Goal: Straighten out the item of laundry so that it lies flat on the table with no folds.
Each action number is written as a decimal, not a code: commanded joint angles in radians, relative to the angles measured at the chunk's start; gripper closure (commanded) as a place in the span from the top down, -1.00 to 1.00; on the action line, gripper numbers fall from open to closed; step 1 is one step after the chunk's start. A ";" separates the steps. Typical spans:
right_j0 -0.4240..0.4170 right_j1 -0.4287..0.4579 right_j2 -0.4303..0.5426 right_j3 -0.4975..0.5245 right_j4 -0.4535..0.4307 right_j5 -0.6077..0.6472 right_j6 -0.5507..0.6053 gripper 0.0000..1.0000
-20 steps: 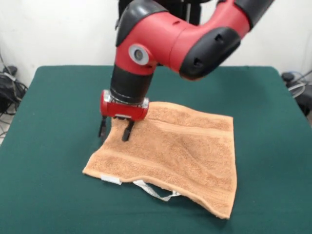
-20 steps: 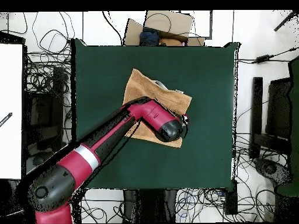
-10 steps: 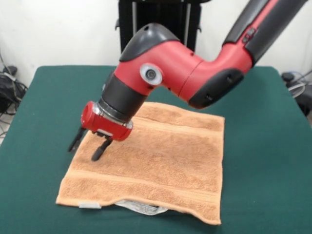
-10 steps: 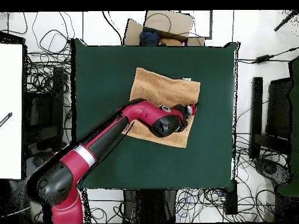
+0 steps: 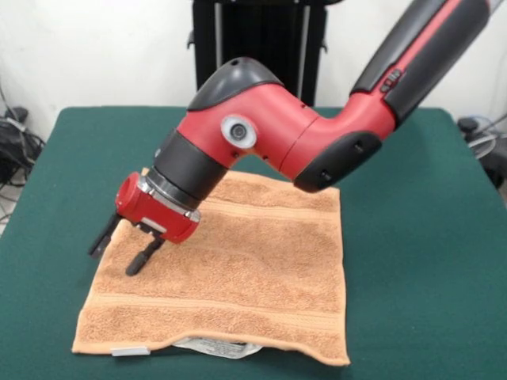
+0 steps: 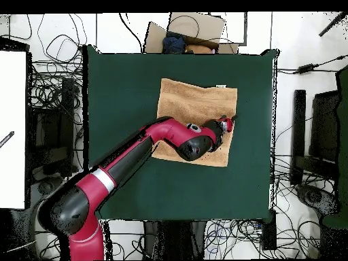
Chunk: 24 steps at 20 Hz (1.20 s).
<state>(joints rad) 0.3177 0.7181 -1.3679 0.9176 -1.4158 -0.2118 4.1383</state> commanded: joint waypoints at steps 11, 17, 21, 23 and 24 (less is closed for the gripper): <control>-0.195 -0.282 0.520 -0.115 0.118 -0.526 -0.239 1.00; -0.215 -0.316 0.558 -0.100 0.129 -0.566 -0.271 1.00; -0.228 -0.338 0.579 -0.091 0.110 -0.618 -0.260 1.00; -0.224 -0.347 0.576 -0.087 0.087 -0.631 -0.242 1.00; -0.221 -0.351 0.573 -0.084 0.081 -0.628 -0.242 1.00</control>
<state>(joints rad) 0.0875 0.3288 -1.0410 0.9039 -1.3359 -0.6140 3.9537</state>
